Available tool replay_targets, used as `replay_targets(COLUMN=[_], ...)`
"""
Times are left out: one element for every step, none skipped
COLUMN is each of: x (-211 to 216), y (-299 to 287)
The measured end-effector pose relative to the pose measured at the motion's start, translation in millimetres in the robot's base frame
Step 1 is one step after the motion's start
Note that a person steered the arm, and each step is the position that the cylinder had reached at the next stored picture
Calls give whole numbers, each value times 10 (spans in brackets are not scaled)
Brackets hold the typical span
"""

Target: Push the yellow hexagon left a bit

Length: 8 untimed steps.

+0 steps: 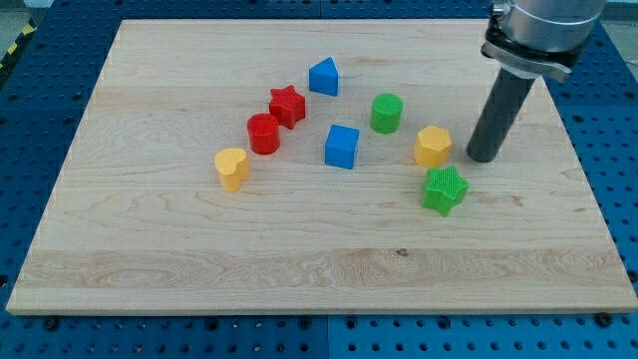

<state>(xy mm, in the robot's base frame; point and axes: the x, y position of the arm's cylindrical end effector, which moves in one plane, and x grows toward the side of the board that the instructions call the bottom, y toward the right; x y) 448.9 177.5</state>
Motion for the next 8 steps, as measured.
replay_targets(x=[-1, -1, -1, -1, -1, -1, 4, 48], y=[-153, -323, -439, -444, -459, -575, -688, -695])
